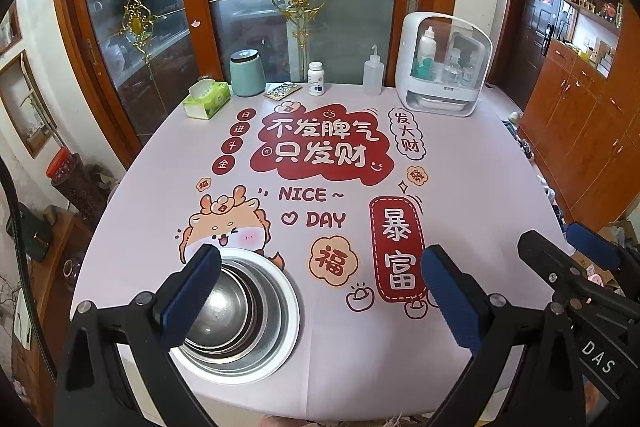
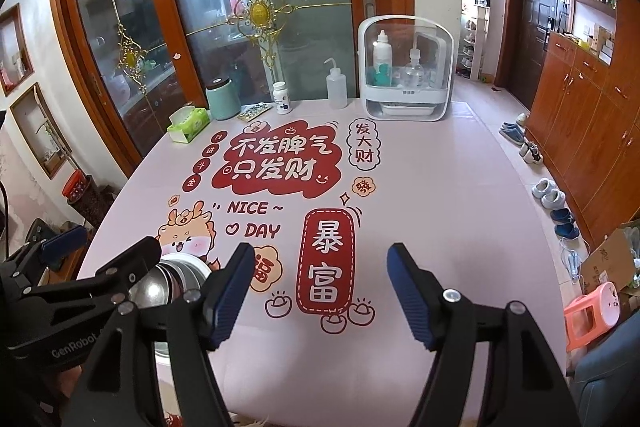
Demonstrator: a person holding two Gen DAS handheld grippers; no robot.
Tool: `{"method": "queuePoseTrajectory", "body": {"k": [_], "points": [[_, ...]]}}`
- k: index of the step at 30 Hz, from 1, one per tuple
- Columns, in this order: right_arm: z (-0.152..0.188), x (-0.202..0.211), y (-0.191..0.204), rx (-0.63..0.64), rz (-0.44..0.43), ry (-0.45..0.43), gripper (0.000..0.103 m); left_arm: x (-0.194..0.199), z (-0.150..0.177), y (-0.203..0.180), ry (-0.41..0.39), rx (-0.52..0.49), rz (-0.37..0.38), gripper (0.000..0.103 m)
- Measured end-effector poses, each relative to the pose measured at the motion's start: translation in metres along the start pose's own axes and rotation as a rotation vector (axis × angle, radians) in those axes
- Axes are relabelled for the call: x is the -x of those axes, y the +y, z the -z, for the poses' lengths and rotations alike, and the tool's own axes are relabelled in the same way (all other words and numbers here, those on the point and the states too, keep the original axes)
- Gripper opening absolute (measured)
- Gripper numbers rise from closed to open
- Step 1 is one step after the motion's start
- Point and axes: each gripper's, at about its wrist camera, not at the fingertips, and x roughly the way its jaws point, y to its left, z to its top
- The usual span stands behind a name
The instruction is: Organize plates and bowls
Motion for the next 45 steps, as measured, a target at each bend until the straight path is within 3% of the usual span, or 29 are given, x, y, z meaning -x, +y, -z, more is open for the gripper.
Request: {"method": "queuePoseTrajectory", "body": {"k": [45], "points": [[0.010,0.008,-0.010,-0.020,0.016,0.008,0.069,0.005,0.010,-0.012,0.009,-0.016,0.000,0.100]]}}
